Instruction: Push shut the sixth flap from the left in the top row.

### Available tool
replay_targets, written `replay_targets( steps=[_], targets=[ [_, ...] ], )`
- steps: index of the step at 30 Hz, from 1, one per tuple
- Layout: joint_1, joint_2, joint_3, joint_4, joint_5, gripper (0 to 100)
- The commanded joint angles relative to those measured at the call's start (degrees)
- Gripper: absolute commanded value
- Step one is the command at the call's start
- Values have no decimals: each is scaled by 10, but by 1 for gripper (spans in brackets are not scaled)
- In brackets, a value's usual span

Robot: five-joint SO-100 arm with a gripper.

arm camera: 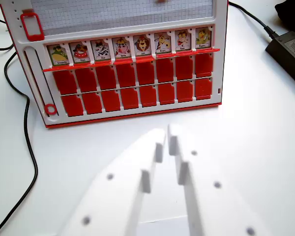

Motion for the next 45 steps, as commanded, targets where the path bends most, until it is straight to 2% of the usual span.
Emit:
replay_targets(
  steps=[1, 24, 30, 35, 45],
  targets=[
    [0, 6, -30, -10, -11, 0],
    [-4, -2, -11, -18, -1, 0],
    [24, -108, 18, -99, 31, 0],
    [48, -192, 16, -163, 38, 0],
    [60, -352, -41, -244, 58, 0]
  ],
)
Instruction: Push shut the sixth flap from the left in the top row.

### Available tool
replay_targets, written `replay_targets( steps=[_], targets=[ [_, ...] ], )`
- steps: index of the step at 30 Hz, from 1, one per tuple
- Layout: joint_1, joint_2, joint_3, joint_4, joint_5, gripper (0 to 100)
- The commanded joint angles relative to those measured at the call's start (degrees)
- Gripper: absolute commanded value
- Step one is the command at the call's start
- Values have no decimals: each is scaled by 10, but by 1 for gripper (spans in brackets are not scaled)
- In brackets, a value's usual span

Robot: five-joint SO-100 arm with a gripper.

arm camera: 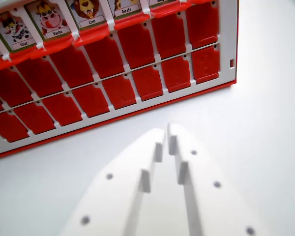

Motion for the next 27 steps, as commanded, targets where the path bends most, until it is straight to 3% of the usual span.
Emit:
replay_targets(
  steps=[1, 16, 27],
  targets=[
    [1, -41, -79, -33, 9, 0],
    [-12, -279, -295, -49, 43, 0],
    [-25, -381, -395, -57, 72, 0]
  ],
)
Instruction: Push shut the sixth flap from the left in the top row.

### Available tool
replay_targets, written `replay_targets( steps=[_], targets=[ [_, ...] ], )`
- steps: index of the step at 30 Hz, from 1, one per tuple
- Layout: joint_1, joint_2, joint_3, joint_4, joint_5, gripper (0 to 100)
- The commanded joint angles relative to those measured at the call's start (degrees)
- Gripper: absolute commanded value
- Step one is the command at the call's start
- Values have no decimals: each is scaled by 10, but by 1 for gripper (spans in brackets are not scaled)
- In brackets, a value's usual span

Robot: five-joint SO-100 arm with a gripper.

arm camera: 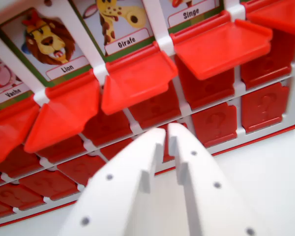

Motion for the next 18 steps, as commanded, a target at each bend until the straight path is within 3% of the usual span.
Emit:
replay_targets(
  steps=[1, 18],
  targets=[
    [-8, 1, -82, -25, 5, 0],
    [-10, -49, -134, -80, 46, 0]
  ],
)
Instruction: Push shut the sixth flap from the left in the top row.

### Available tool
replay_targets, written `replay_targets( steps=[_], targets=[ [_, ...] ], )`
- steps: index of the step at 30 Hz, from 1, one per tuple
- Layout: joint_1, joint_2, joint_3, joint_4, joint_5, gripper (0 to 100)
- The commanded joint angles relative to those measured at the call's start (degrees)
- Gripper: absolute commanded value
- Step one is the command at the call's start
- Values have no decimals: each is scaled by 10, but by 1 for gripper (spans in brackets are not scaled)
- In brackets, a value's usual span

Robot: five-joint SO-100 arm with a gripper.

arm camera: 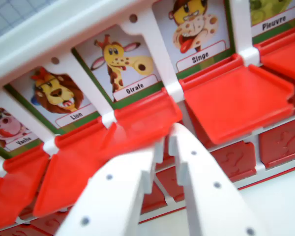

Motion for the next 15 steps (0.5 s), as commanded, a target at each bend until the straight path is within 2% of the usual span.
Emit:
replay_targets(
  steps=[1, 6, 15],
  targets=[
    [-10, 15, -72, -33, 13, 0],
    [-7, 9, -76, -73, 35, 0],
    [-4, -3, -70, -220, 111, 0]
  ],
)
